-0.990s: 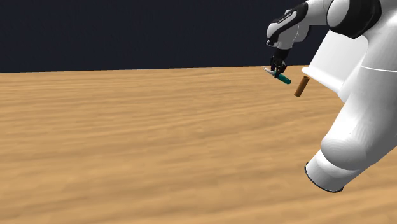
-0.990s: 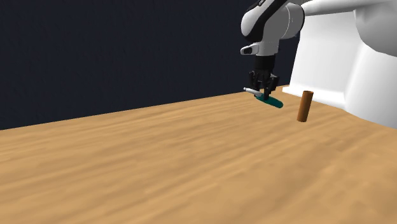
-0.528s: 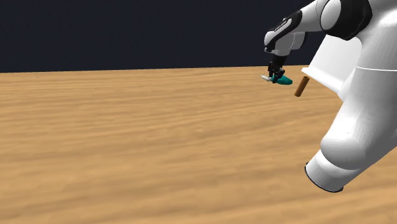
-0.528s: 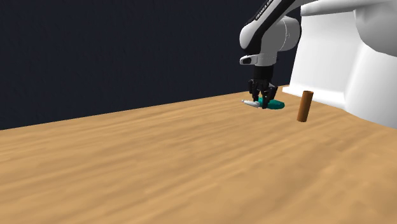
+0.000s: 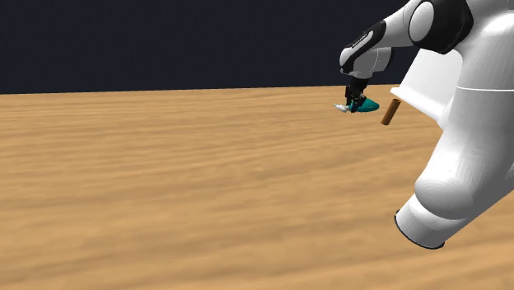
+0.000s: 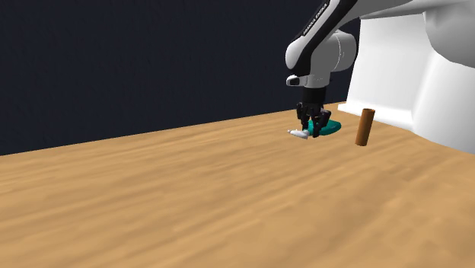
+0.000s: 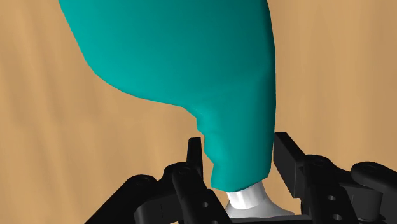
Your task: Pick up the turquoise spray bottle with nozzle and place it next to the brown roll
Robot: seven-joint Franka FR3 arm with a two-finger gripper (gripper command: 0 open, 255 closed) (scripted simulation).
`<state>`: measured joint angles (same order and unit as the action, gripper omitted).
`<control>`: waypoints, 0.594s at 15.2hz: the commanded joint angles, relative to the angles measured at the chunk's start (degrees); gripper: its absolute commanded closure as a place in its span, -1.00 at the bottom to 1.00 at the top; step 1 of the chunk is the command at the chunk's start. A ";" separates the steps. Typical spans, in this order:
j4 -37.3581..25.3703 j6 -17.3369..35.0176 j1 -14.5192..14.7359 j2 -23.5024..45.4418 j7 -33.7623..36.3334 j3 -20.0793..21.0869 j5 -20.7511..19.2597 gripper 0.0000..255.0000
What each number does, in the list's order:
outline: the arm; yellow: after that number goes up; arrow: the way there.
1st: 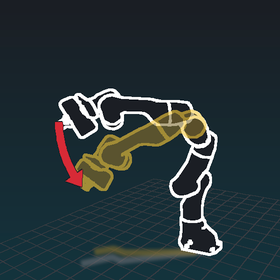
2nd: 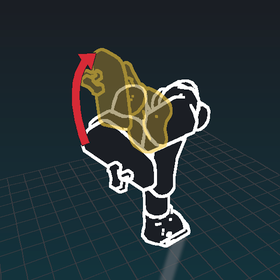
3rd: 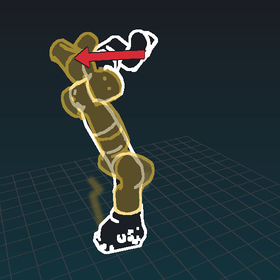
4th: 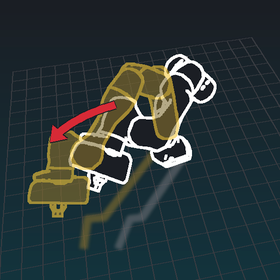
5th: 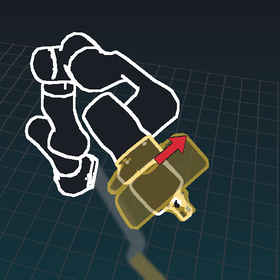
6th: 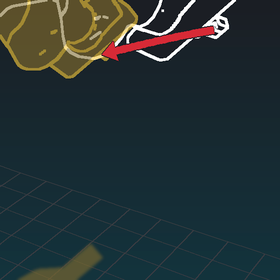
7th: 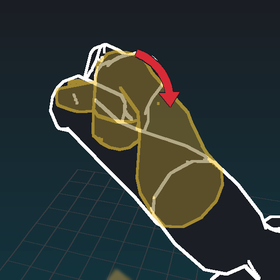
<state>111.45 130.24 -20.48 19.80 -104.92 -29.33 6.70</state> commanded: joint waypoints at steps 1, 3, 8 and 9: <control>0.02 0.05 0.00 0.01 0.00 0.01 0.01 1.00; 0.02 0.05 0.00 0.01 0.00 0.01 0.01 1.00; 0.01 0.05 0.00 0.01 -0.01 0.01 0.01 -1.00; 0.01 0.05 0.00 0.01 -0.01 0.01 0.01 -1.00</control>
<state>111.46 130.28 -20.48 19.81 -104.93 -29.32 6.71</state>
